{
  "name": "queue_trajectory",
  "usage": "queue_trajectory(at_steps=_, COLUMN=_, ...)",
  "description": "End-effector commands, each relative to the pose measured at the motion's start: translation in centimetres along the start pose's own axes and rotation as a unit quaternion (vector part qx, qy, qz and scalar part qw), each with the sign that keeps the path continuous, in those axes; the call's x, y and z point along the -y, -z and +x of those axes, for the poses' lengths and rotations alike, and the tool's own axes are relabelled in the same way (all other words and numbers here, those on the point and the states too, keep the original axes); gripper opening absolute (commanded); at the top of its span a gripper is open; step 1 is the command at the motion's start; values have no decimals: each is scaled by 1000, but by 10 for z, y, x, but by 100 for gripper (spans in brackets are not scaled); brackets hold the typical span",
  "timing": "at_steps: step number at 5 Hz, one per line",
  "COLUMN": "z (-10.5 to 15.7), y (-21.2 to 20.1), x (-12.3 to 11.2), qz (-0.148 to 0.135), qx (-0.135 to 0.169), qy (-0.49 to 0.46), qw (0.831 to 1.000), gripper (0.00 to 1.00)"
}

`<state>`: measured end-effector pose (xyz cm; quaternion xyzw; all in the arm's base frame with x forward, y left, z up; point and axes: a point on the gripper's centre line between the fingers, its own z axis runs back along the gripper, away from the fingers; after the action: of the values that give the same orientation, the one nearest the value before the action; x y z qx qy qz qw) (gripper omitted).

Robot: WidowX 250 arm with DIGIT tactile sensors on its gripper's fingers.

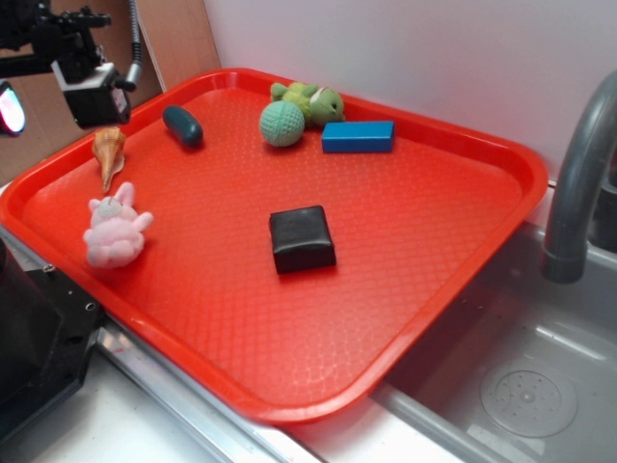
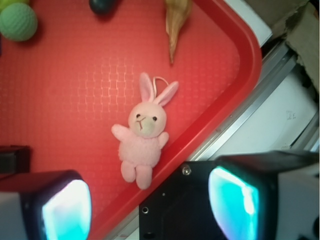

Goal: Grab the pink bunny.

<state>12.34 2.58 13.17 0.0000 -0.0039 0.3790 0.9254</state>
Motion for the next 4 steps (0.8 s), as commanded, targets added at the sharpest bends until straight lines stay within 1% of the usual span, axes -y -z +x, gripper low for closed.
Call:
queue_trajectory(at_steps=1, z=2, y=-4, x=-3, qz=-3, qx=8, qy=-2, qw=1000, gripper=100)
queue_trajectory(at_steps=2, z=2, y=-4, x=-3, qz=-3, qx=8, qy=-2, qw=1000, gripper=100)
queue_trajectory(at_steps=3, z=5, y=33, x=-8, qz=-1, qx=49, qy=68, qw=996, gripper=100)
queue_trajectory(at_steps=4, z=6, y=43, x=-10, qz=-36, qx=77, qy=109, qw=990, gripper=100)
